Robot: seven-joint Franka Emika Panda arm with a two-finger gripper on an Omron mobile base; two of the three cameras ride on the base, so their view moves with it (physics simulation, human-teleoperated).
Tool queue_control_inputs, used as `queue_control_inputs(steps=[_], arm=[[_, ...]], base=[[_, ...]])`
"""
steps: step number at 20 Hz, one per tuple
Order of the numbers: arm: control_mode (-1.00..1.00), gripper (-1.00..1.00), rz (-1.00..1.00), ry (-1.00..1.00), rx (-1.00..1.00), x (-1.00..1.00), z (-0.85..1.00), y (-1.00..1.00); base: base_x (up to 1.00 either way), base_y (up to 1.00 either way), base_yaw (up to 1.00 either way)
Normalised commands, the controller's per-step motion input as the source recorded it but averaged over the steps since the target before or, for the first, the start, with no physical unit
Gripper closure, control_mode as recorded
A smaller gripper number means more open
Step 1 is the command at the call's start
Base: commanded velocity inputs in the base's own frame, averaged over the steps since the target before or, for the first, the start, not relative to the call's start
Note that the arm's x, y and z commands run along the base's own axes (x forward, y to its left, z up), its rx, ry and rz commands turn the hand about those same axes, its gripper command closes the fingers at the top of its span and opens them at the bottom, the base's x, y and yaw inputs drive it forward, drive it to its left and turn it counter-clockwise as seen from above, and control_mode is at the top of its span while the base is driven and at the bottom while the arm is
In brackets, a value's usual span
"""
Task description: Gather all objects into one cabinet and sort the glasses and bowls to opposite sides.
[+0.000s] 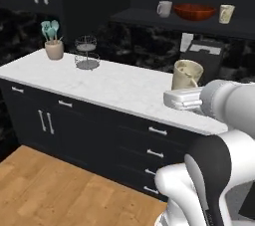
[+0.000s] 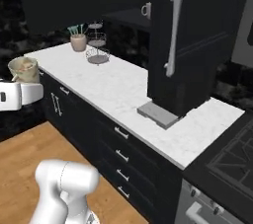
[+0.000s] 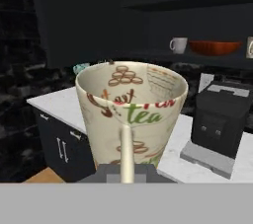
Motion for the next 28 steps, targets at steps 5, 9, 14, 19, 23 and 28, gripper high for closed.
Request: queue_control_inputs(steps=[5,9,14,19,23,28], arm=[[1.0,1.0,0.0,0.0,0.0,0.0,0.0,0.0],[1.0,1.0,0.0,0.0,0.0,0.0,0.0,0.0],[1.0,1.0,0.0,0.0,0.0,0.0,0.0,0.0],[1.0,1.0,0.0,0.0,0.0,0.0,0.0,0.0],[1.0,1.0,0.0,0.0,0.0,0.0,0.0,0.0],[1.0,1.0,0.0,0.0,0.0,0.0,0.0,0.0]], base=[[0.75,0.09,-0.47],[0.17,0.09,-0.47],[0.33,0.33,-0.29],[0.32,0.47,-0.02],[0.57,0.34,0.0],[0.8,0.16,0.01]])
